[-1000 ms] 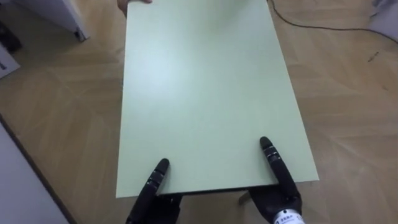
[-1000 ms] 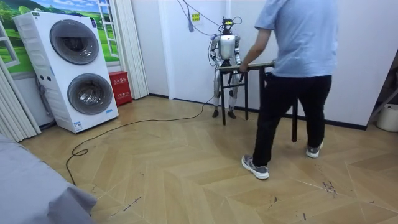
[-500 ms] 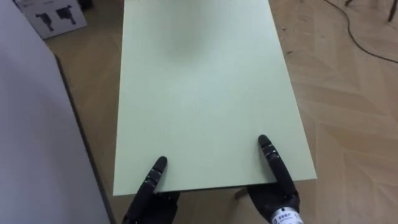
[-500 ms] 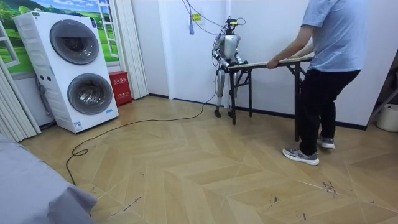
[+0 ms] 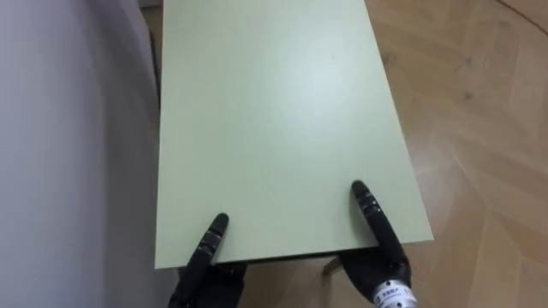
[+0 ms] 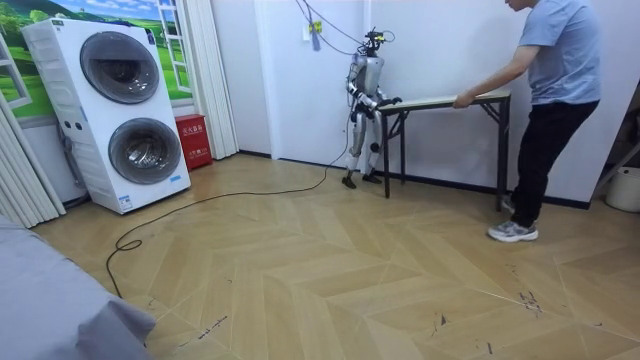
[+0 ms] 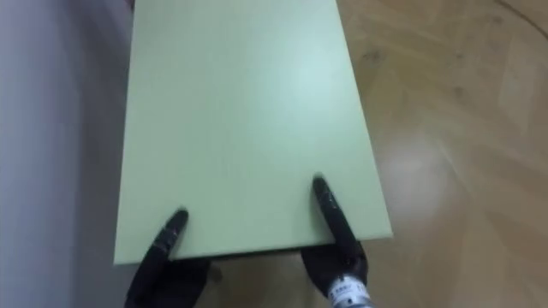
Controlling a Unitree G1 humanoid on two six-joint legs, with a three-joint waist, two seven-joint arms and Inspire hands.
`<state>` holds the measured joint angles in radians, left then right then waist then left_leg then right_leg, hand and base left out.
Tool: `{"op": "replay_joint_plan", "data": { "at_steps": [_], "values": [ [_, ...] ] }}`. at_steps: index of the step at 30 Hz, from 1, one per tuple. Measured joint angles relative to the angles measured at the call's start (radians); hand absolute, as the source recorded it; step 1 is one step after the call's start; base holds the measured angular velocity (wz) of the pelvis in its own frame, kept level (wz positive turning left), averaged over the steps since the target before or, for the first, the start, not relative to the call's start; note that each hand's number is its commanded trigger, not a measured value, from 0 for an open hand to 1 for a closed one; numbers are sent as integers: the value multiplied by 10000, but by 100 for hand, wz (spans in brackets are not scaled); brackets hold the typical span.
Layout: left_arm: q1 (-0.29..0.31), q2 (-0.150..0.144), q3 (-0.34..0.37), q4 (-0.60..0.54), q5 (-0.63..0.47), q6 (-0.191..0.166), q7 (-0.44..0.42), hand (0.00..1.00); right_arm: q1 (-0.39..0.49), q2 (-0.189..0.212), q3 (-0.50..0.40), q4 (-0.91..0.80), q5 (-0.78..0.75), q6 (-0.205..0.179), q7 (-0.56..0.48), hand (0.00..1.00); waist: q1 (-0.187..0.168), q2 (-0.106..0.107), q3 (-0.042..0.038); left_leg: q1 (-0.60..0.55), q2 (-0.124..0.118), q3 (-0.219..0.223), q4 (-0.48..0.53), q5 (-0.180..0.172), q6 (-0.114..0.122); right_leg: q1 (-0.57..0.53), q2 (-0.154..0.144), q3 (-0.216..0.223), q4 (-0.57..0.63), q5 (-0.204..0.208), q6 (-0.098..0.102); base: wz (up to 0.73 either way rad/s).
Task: Move table with human
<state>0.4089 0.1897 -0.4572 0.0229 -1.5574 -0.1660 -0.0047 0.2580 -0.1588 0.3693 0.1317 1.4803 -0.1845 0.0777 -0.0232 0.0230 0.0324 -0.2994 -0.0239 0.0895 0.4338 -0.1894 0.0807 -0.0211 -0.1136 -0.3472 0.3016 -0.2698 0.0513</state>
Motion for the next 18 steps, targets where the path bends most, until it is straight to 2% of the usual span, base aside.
{"op": "replay_joint_plan", "data": {
  "at_steps": [2, 7, 9, 10, 11, 13, 18],
  "values": [
    [-12, -2, 43, 1, 88, -32, -1, 100, -37, 42, 28, -5, -24, -38, 0, 100, 86, 52, -2, 15, -144, -78, -252, 179, 61, -67, -103, -20, 74, 56, 30, 22],
    [-9, -95, 44, 42, 102, -13, 0, 100, -40, 63, 14, -6, -18, -57, -1, 100, 194, 72, -1, -32, -254, -96, -275, 217, 134, -151, -248, 6, 566, 46, 47, 19],
    [-11, -172, 70, 88, 203, -2, 2, 100, -11, 67, 11, -4, -4, -67, -13, 100, 204, 97, 4, -12, -269, -213, -279, 229, 174, -352, -304, 219, 1080, 35, 65, 21],
    [-18, -247, 54, 110, 206, -3, 33, 100, 17, 64, 13, -3, 15, -71, -71, 100, 160, 129, 21, 54, -308, -414, -321, 234, 184, -646, -322, 506, 1517, -45, 145, 33],
    [-17, -190, 3, 132, 168, -2, 87, 100, 70, 43, 15, -3, -5, -78, -124, 100, 42, 139, 24, 136, -399, -630, -396, 254, 192, -722, -235, 1068, 1219, -223, 142, 40],
    [-29, -184, -47, 182, 166, 9, 157, 100, 134, 56, 21, -35, -35, -121, -140, 100, -24, 135, 6, 175, -586, -731, -415, 267, 186, -983, -182, 1437, 654, -82, 69, 39],
    [-11, -203, -98, 276, 168, 94, 242, 100, 250, -72, 52, -124, 17, -153, -315, 100, 2, 118, -3, 744, -678, -684, -1246, 566, 119, -344, -146, 1350, 69, 176, 72, 12]
  ]
}}
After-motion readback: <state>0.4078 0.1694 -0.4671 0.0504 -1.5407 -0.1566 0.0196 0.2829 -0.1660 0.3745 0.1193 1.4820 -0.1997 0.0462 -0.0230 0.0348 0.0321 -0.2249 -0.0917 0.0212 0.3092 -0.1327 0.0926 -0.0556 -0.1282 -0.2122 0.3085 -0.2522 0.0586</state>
